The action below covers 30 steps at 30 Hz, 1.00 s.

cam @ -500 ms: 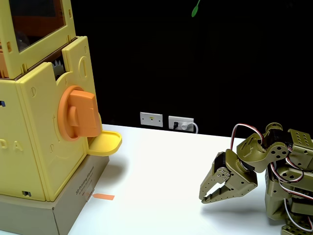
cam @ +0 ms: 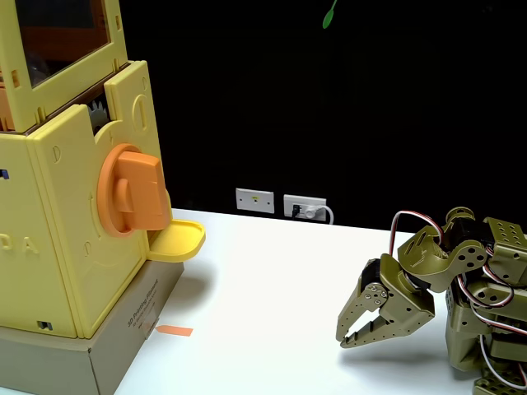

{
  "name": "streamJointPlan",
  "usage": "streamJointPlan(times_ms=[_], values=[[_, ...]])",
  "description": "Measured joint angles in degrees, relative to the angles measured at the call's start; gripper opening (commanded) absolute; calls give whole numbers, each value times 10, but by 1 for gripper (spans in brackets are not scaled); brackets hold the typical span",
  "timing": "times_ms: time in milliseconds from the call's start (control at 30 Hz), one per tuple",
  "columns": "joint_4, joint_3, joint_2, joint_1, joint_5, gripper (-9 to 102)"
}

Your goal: Turn the button of vending machine.

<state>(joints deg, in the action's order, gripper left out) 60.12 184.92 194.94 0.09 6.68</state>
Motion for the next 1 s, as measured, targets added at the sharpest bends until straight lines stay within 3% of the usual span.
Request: streamJointPlan(times_ms=[267, 433, 700, 1000], values=[[-71, -52, -86, -9, -35, 1], [-47, -251, -214, -9, -86, 1], [11, -543, -250, 53, -169, 1], [-64, -576, -260, 25, -255, 1]])
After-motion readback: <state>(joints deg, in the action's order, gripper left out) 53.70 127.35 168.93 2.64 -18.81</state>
